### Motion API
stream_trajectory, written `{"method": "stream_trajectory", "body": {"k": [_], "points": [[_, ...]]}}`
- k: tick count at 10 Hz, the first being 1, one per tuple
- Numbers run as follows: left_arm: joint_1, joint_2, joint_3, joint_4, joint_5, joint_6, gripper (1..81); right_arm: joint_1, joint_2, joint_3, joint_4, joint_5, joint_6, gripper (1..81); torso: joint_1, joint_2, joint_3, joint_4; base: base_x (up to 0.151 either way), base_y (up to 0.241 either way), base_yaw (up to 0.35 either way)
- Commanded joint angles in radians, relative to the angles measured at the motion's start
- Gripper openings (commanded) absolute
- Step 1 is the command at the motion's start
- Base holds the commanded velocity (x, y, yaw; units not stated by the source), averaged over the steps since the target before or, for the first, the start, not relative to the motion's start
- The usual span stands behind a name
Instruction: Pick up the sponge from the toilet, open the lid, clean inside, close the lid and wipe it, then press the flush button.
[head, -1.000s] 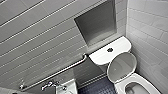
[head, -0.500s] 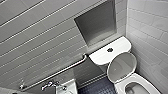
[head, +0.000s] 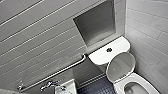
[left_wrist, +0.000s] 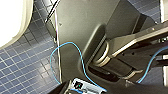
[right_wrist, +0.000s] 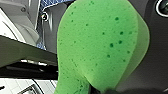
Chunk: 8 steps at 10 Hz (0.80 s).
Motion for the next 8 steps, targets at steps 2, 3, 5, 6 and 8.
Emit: {"method": "stream_trajectory", "body": {"k": [2,3,5,6,8], "points": [[-0.164,-0.218,0.225,-0.154,0.084,-0.004,81.1,-0.021,0.018,0.020,-0.054,-0.073,-0.003,1.0,0.000,0.000,0.000,-0.070,0.000,0.000,0.000],[-0.191,-0.233,0.240,-0.190,0.084,-0.004,81.1,-0.021,0.018,0.020,-0.062,-0.073,-0.003,1.0,0.000,0.000,0.000,-0.092,0.000,0.000,0.000],[-0.254,-0.242,0.252,-0.259,0.093,-0.004,81.1,-0.017,0.029,0.009,-0.067,-0.075,-0.003,1.0,0.000,0.000,0.000,-0.084,0.000,0.000,0.000],[-0.293,-0.244,0.252,-0.299,0.093,-0.004,81.1,-0.017,0.040,-0.006,-0.067,-0.076,-0.003,1.0,0.000,0.000,0.000,-0.105,0.000,0.000,0.000],[-0.368,-0.236,0.255,-0.366,0.093,-0.004,81.1,-0.016,0.078,-0.078,-0.076,-0.102,-0.003,1.0,0.000,0.000,0.000,-0.121,0.000,0.000,0.000]]}}
